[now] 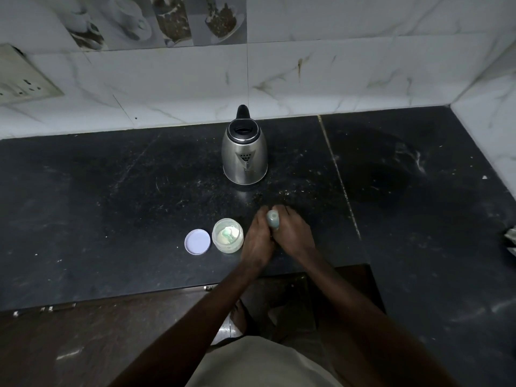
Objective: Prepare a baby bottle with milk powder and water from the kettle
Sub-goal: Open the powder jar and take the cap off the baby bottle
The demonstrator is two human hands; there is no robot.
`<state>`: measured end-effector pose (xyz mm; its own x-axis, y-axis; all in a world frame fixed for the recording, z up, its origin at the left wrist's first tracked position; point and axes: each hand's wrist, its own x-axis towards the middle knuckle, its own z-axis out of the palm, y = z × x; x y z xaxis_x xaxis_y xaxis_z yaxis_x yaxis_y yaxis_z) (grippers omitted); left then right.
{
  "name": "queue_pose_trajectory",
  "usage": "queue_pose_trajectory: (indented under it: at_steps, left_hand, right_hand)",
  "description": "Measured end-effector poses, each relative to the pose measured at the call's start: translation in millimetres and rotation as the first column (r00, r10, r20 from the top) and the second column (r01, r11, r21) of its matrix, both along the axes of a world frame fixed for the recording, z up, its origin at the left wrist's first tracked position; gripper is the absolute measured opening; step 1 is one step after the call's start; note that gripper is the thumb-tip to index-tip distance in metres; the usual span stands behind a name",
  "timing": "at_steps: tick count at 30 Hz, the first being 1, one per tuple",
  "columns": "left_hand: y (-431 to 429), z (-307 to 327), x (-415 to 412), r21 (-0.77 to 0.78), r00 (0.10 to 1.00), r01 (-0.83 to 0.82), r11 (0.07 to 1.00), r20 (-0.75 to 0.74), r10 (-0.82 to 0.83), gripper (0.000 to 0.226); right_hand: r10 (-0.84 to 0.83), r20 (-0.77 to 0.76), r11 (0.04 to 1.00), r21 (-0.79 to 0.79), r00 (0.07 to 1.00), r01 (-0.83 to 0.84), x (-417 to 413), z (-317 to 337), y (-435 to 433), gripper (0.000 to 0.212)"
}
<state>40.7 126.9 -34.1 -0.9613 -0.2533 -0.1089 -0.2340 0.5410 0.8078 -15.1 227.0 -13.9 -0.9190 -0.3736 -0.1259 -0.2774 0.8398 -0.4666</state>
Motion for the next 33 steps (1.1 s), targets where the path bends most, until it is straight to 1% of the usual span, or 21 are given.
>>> queue_pose_trajectory:
  at_steps: [6,10,12,14,16,18,20,22,25,28,33]
  left_hand:
    - [4,-2,-1,-0.003,1.000,-0.011,1.000,-0.009,0.011,0.051]
    - [4,-5,0,0.016,0.999,-0.031,0.999,-0.010,0.031,0.041]
    - [4,-6,1,0.018,0.999,-0.030,0.999,-0.029,0.030,0.040]
    - [3,-6,1,0.016,0.999,-0.025,1.000,-0.045,0.025,0.043]
    - [2,-6,1,0.027,0.998,-0.034,0.999,-0.055,0.036,0.043]
    - [2,-7,1,0.048,0.997,-0.051,0.998,-0.062,0.054,0.041]
    - [2,-7,1,0.051,0.996,-0.057,0.997,-0.070,0.060,0.041]
    - [1,-7,0,0.051,0.995,-0.064,0.997,-0.067,0.067,0.041]
    - [1,-7,1,0.062,0.995,-0.080,0.995,-0.060,0.083,0.041]
    - [1,-8,0,0.056,0.993,-0.094,0.994,-0.063,0.097,0.042]
    - [0,-7,-1,0.046,0.995,-0.085,0.995,-0.051,0.087,0.045]
  right_hand:
    - [0.028,-0.014,0.999,0.027,1.000,-0.028,3,1,4,0.028]
    - [0.007,0.019,1.000,0.005,1.000,-0.007,6,1,8,0.034]
    - [0.005,0.066,1.000,-0.011,0.998,-0.004,6,1,11,0.042]
    - [0.013,0.108,1.000,-0.013,0.994,-0.012,4,4,13,0.056]
    - [0.014,0.126,1.000,-0.016,0.992,-0.012,1,8,16,0.066]
    - [0.019,0.110,1.000,-0.017,0.994,-0.018,0,10,18,0.064]
    - [0.028,0.072,1.000,-0.014,0.997,-0.027,0,11,18,0.052]
    - [0.037,0.035,0.999,0.008,0.999,-0.037,0,11,19,0.045]
    - [0.065,0.004,0.998,0.022,0.998,-0.065,-2,10,18,0.044]
    - [0.135,-0.022,0.990,0.046,0.991,-0.134,-6,8,18,0.046]
    - [0.221,-0.028,0.975,0.044,0.975,-0.220,-13,5,20,0.050]
